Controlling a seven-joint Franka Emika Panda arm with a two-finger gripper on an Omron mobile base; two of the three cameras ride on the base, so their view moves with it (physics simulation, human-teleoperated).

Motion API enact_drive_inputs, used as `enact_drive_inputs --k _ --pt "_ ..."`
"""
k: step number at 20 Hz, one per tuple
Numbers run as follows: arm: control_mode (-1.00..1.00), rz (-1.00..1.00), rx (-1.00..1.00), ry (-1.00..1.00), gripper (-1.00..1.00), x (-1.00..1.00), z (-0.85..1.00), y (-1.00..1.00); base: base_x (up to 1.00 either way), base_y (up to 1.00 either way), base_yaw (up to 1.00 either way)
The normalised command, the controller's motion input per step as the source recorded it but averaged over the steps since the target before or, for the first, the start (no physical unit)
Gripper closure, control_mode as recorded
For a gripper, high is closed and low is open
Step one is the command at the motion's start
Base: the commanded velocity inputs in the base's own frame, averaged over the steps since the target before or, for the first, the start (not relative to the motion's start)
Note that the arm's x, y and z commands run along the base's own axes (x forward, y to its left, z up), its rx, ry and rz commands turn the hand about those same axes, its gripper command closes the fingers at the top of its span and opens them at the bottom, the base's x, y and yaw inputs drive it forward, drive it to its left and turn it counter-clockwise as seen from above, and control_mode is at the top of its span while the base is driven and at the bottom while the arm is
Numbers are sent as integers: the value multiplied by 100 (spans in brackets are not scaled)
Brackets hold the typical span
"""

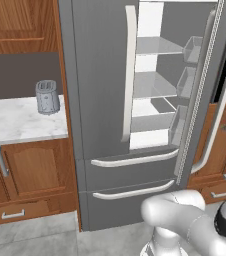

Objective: Place one of the steaks on the plate and the other in the bowl. Then place the bowl in the fridge.

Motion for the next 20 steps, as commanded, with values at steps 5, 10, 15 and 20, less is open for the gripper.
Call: enact_drive_inputs --k 5,10,15,20 --pt "-100 -24 -28 6 -100 -92 21 85 0 0 0" --pt "-100 -13 -57 31 -100 -16 15 100 0 0 0" --pt "-100 -3 -80 33 -100 -2 -2 100 0 0 0" --pt "-100 0 -89 49 -100 9 -49 100 0 0 0"
